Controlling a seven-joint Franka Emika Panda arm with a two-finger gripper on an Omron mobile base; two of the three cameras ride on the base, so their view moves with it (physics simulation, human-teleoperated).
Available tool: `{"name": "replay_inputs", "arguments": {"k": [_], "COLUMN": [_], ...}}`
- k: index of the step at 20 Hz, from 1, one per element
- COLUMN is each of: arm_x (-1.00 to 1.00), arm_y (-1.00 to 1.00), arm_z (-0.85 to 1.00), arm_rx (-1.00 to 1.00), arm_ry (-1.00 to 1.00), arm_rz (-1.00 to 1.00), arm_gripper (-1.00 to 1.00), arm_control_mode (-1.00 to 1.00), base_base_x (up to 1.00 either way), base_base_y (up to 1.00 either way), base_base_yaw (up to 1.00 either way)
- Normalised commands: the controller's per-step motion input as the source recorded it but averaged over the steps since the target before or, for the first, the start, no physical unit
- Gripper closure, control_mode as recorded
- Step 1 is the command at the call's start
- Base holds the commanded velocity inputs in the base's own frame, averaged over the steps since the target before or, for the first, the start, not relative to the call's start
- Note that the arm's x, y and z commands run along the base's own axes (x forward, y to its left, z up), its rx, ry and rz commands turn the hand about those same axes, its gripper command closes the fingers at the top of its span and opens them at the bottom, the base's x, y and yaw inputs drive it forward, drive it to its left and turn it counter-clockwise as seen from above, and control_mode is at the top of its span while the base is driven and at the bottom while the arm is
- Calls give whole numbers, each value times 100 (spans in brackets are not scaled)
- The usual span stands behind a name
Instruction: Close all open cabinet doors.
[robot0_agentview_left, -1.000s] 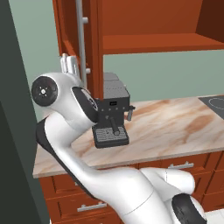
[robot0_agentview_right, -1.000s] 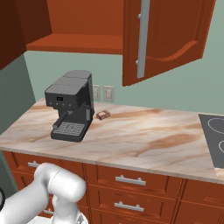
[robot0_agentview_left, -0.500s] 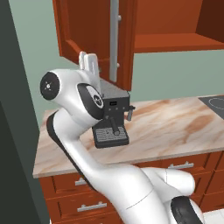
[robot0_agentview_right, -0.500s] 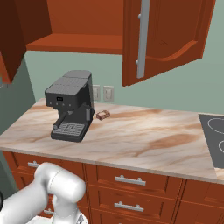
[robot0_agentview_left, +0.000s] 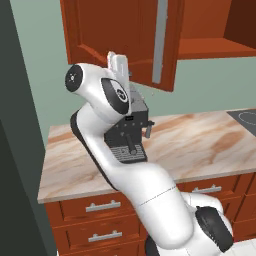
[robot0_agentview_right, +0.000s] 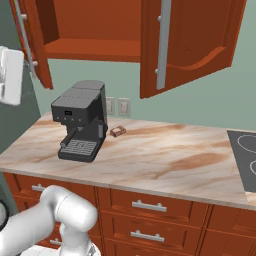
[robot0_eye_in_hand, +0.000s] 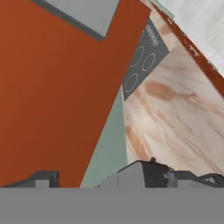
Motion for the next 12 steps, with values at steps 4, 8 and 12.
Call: {"name": "replay_inputs", "arguments": {"k": [4, 8, 12], "arm_x": [70, 69, 62], "arm_y": [-41, -42, -39], "arm_z": [-11, -8, -5], "arm_rx": [0, 0, 0], "arm_ry": [7, 17, 15], "arm_rz": [-2, 0, 0], "arm_gripper": [-100, -100, -100], "arm_control_mode": [-100, -100, -100], "base_base_x": [0, 0, 0], "base_base_y": [0, 0, 0], "base_base_yaw": [0, 0, 0]}}
